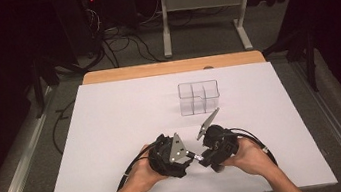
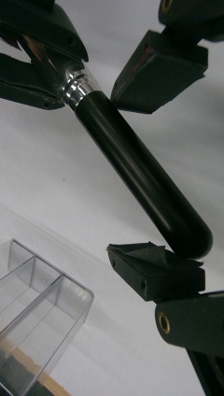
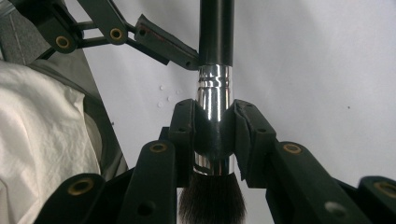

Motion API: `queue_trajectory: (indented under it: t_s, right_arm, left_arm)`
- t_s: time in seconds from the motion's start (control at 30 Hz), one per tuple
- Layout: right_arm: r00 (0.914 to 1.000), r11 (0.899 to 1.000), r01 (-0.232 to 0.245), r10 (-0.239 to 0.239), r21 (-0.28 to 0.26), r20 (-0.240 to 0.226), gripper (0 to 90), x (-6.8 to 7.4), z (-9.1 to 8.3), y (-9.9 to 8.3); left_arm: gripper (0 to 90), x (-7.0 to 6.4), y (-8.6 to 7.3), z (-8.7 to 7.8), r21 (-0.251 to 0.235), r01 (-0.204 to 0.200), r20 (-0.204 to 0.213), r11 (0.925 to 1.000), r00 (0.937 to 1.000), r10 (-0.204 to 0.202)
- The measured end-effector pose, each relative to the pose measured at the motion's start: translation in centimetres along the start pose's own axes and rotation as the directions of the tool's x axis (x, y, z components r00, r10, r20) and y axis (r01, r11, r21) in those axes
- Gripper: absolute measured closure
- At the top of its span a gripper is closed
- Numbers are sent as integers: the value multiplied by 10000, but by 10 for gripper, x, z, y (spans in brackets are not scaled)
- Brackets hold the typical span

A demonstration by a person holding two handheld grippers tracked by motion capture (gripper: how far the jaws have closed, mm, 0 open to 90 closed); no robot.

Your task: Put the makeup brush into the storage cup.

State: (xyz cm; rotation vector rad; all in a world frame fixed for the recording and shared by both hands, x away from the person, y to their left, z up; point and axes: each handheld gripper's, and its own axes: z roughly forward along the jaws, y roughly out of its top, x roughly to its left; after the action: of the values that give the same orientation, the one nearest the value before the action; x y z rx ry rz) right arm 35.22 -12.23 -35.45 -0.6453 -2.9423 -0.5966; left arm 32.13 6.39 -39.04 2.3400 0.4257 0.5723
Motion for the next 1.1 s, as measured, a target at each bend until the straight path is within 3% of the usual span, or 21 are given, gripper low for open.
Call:
queue_trajectory:
  t_s: [0.23, 0.4, 0.77, 1.1]
  right_arm:
    - [10000, 10000, 26, -26, -10, -18, 727, 0, 0, 1]
    - [10000, 9995, 24, -25, -305, -23, 726, 0, -1, 1]
    - [10000, 9973, 37, -38, -731, -11, 726, 0, -6, 0]
    - [9999, 9955, 48, -57, -945, -101, 726, -1, -7, -1]
  left_arm:
    - [277, -1, -1, 1, 56, -25, -49, 10000, 10000, 26]
    - [338, -3, 0, 1, 43, -133, -76, 9999, 9999, 134]
    - [388, 0, -2, -1, 103, 48, -32, 9999, 10000, -48]
    - [444, -1, -2, -1, 143, -230, -14, 9996, 9997, 230]
